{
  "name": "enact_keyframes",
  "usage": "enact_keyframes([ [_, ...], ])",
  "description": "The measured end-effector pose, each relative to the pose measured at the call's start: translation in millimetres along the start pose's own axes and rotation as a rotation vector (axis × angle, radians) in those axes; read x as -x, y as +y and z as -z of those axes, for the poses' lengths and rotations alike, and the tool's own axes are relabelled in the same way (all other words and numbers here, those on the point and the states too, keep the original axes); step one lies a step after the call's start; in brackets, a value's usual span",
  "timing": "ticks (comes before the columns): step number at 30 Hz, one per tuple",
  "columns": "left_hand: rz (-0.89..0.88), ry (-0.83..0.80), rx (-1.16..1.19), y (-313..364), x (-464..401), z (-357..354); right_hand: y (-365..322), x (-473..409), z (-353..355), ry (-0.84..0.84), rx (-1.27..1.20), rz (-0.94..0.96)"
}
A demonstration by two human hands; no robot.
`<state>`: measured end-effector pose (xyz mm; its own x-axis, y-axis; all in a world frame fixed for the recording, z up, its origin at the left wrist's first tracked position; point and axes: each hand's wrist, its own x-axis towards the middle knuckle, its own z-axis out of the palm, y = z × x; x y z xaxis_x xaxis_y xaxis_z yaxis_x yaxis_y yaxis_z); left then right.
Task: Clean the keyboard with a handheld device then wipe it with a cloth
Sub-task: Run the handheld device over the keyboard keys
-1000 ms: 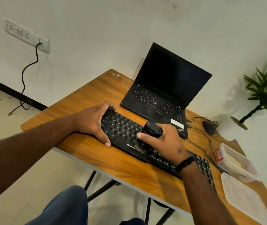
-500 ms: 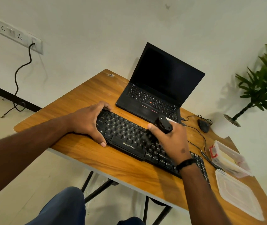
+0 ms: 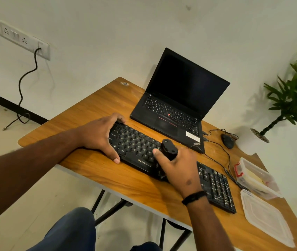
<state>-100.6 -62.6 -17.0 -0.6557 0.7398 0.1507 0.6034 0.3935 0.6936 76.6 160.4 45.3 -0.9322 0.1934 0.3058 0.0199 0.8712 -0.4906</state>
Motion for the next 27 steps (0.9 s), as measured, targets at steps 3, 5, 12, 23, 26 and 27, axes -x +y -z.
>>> enact_keyframes([
  [3,0.008,-0.004,-0.002,0.4,-0.2,0.2,-5.4,-1.4,-1.1,0.048,-0.219,-0.009],
  [5,0.008,-0.002,-0.001,0.7,-0.2,0.1,-2.7,-6.3,5.5,0.137,-0.165,-0.045],
  [12,0.011,-0.003,-0.003,0.2,0.0,-0.3,-16.7,2.0,-11.1,0.015,-0.249,-0.031],
  [23,-0.013,0.021,0.002,0.3,-0.8,-0.9,-39.9,-13.9,-38.0,0.086,-0.259,-0.088],
  [26,-0.009,0.013,0.008,0.6,0.2,-0.6,-34.9,-17.5,-19.2,0.191,-0.413,-0.146],
  [27,-0.003,0.011,0.008,0.3,0.6,-1.0,-32.7,-16.1,-14.0,0.237,-0.352,-0.142],
])
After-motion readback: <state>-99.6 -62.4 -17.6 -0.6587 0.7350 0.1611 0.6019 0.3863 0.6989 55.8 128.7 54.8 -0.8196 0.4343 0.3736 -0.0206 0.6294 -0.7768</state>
